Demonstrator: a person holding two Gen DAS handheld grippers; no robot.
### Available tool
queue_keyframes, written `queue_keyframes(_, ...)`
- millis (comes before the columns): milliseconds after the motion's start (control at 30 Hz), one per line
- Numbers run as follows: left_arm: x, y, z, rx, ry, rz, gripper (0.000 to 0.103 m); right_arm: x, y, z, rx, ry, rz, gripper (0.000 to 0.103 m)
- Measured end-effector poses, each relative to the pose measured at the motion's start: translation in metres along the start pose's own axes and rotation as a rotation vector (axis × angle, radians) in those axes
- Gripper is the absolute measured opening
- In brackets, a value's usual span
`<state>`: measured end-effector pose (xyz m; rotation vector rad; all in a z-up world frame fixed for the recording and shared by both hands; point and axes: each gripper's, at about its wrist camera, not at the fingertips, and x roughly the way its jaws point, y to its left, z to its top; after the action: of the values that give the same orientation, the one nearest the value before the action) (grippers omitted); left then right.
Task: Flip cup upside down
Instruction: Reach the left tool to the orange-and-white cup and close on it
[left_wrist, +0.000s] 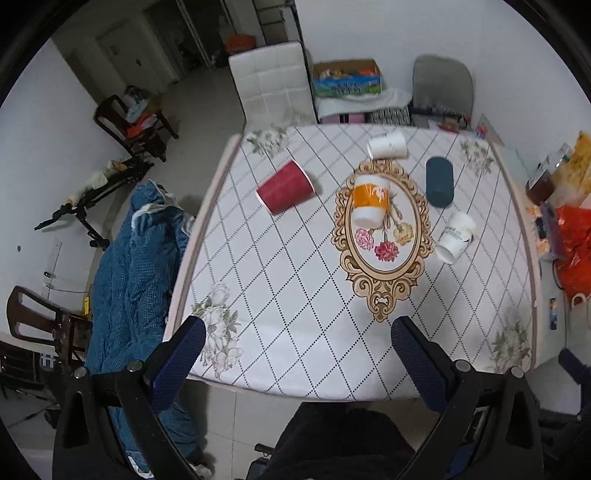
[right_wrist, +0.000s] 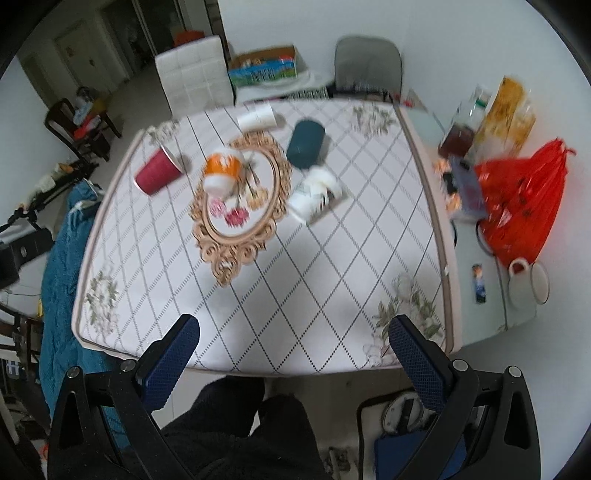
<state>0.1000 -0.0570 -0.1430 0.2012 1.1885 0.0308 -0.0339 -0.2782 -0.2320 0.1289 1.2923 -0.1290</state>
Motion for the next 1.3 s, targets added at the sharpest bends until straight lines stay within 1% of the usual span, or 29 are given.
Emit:
queue_keyframes(200,0.055,-0.011,0.031,0.058,0.074,-0.001,0.103,0.061,0.002,0.005,0.034,0.113,-0.021,0.103)
queue_keyframes(300,0.084,-0.017,0.053,0.079,0.107,-0.002,0.103,0.091,0.006,0.011,0.052,0.169,-0.033,0.103)
queue_keyframes(400,0.111,-0.020,0.075,0.089,0.144,-0.019,0.103,0.119,0.009,0.017,0.066,0.223,-0.054,0.103)
queue_keyframes(633,0.178,-0.039,0.140,0.130,0.221,-0.052,0.103,0.173,0.005,0.033,0.123,0.331,-0.092,0.103)
queue_keyframes(833,0.229,-0.068,0.180,0.192,0.271,-0.080,0.103,0.207,-0.006,0.043,0.190,0.399,-0.118,0.103)
queue_keyframes(900,0.244,-0.077,0.187,0.220,0.291,-0.090,0.101,0.215,-0.009,0.046,0.212,0.415,-0.125,0.103)
queue_keyframes(933,0.253,-0.083,0.189,0.239,0.303,-0.101,0.095,0.219,-0.010,0.048,0.223,0.423,-0.128,0.103)
queue_keyframes(967,0.259,-0.087,0.191,0.252,0.314,-0.101,0.094,0.223,-0.011,0.050,0.232,0.429,-0.131,0.103)
queue_keyframes(1133,0.283,-0.103,0.194,0.299,0.348,-0.125,0.094,0.236,-0.013,0.059,0.265,0.452,-0.137,0.103)
queue_keyframes(1300,0.303,-0.118,0.194,0.348,0.371,-0.130,0.094,0.245,-0.017,0.068,0.287,0.467,-0.144,0.103)
